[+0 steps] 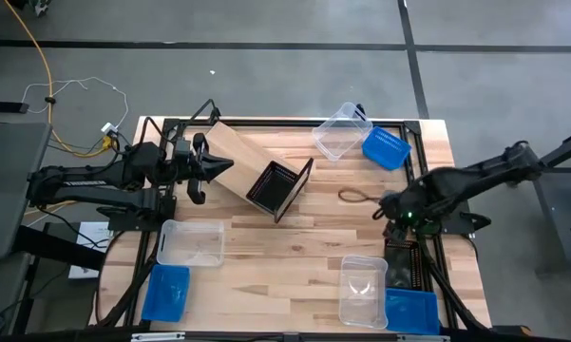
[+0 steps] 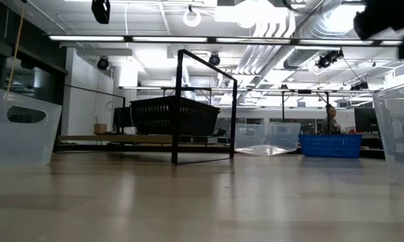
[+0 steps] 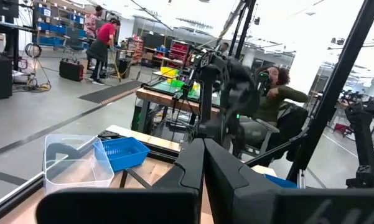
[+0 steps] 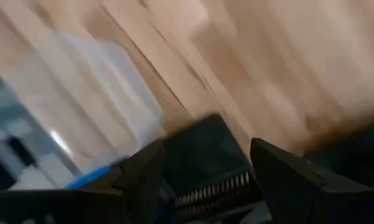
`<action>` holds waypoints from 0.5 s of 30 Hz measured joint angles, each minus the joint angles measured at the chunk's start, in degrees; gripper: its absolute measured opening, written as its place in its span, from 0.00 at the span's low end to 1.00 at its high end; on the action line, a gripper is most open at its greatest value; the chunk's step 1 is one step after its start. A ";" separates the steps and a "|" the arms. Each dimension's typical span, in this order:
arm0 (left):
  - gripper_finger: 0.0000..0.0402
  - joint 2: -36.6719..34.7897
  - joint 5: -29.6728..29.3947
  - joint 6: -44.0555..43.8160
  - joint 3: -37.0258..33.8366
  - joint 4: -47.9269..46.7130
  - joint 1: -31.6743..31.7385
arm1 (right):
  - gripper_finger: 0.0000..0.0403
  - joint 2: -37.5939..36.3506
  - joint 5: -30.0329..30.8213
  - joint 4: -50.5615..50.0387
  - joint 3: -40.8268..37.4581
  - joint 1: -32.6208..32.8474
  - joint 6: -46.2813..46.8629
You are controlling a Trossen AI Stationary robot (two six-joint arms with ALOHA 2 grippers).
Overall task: Stack baskets on shelf by color
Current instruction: Stack the black bin on top of the other black bins on the shelf
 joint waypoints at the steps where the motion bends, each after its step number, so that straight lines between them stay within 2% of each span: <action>1: 0.00 0.00 0.00 -0.02 0.00 0.00 0.00 | 0.55 0.00 -0.72 0.57 -1.92 0.87 1.82; 8: 0.00 0.00 0.00 -0.02 0.00 0.00 0.00 | 0.51 -0.03 -5.25 8.12 -10.77 4.99 10.16; 15: 0.00 0.00 0.00 0.00 0.00 0.00 0.00 | 0.46 1.74 -1.46 7.31 -11.20 8.55 11.62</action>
